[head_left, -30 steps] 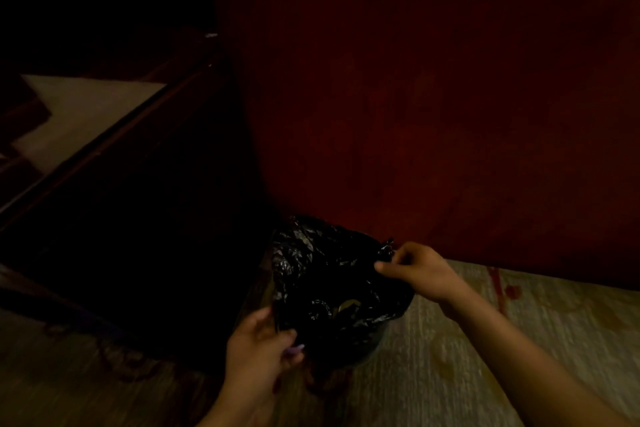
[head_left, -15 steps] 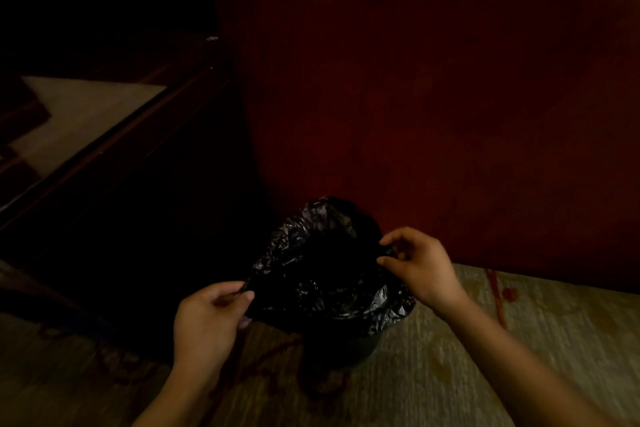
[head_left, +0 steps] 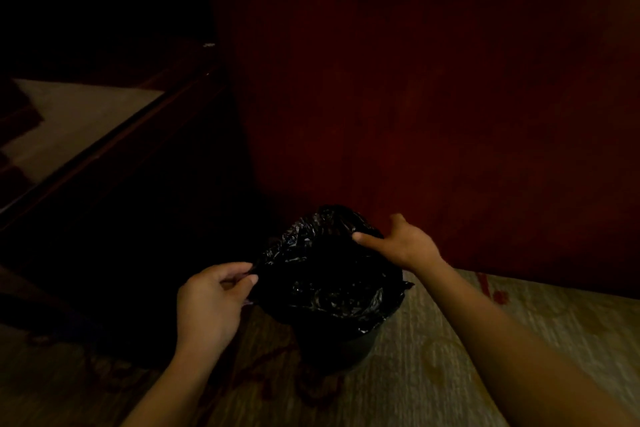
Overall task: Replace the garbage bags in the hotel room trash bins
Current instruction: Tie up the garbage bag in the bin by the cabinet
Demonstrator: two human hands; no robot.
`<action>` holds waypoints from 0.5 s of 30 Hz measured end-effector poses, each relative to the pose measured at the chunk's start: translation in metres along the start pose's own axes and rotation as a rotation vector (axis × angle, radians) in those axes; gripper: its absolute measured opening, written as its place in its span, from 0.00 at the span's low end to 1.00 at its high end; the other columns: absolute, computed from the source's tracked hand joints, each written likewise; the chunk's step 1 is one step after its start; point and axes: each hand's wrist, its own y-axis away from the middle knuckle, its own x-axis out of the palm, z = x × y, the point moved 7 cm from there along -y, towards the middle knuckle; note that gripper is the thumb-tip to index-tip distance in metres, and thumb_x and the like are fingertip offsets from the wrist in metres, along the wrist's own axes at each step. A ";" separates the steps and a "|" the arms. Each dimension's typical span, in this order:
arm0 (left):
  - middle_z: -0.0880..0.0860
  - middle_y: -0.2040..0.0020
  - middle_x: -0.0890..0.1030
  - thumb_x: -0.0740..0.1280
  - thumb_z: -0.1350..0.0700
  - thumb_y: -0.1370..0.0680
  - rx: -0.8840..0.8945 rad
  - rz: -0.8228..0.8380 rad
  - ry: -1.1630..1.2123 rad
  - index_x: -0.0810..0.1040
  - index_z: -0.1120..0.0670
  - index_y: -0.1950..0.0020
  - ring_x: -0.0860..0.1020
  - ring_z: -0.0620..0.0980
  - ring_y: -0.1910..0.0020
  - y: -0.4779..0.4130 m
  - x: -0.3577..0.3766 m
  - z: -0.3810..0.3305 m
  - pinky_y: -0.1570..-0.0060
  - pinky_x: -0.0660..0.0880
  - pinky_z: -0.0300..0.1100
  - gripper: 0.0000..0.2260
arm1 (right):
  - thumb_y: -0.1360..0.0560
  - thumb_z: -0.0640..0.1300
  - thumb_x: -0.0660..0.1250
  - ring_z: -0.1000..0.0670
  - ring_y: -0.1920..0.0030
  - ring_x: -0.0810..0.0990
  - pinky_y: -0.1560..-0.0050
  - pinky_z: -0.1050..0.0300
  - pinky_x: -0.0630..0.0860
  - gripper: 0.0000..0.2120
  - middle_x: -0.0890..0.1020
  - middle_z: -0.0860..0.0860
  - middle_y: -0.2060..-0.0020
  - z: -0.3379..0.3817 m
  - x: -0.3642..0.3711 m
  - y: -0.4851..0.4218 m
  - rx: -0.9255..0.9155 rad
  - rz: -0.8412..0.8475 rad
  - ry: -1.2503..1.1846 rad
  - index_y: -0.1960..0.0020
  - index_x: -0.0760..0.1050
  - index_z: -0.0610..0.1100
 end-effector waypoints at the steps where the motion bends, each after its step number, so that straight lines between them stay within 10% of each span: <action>1: 0.49 0.57 0.84 0.74 0.61 0.25 0.006 0.002 -0.001 0.84 0.55 0.47 0.83 0.40 0.64 0.000 -0.002 0.000 0.66 0.78 0.30 0.08 | 0.32 0.72 0.69 0.42 0.41 0.79 0.57 0.53 0.75 0.48 0.76 0.42 0.35 0.004 0.008 -0.009 0.007 0.076 0.036 0.25 0.60 0.42; 5: 0.47 0.56 0.84 0.74 0.61 0.25 0.050 -0.033 -0.076 0.85 0.55 0.47 0.82 0.42 0.64 -0.003 -0.019 -0.006 0.66 0.78 0.32 0.08 | 0.23 0.42 0.69 0.50 0.67 0.77 0.71 0.56 0.72 0.06 0.78 0.48 0.63 0.004 0.004 -0.028 -0.073 0.034 0.102 0.57 0.74 0.42; 9: 0.48 0.55 0.83 0.74 0.61 0.26 0.241 -0.111 -0.229 0.85 0.55 0.48 0.82 0.43 0.61 -0.010 -0.040 -0.026 0.61 0.80 0.37 0.07 | 0.22 0.40 0.67 0.45 0.65 0.85 0.65 0.49 0.84 0.04 0.84 0.47 0.62 -0.004 -0.053 -0.005 -0.108 -0.197 -0.200 0.53 0.79 0.47; 15: 0.50 0.55 0.84 0.74 0.60 0.26 0.420 -0.134 -0.331 0.86 0.56 0.49 0.82 0.46 0.60 -0.030 -0.032 -0.067 0.57 0.81 0.44 0.06 | 0.20 0.46 0.66 0.44 0.68 0.83 0.65 0.46 0.82 0.08 0.84 0.47 0.67 0.001 -0.076 0.021 -0.209 -0.320 -0.044 0.49 0.83 0.45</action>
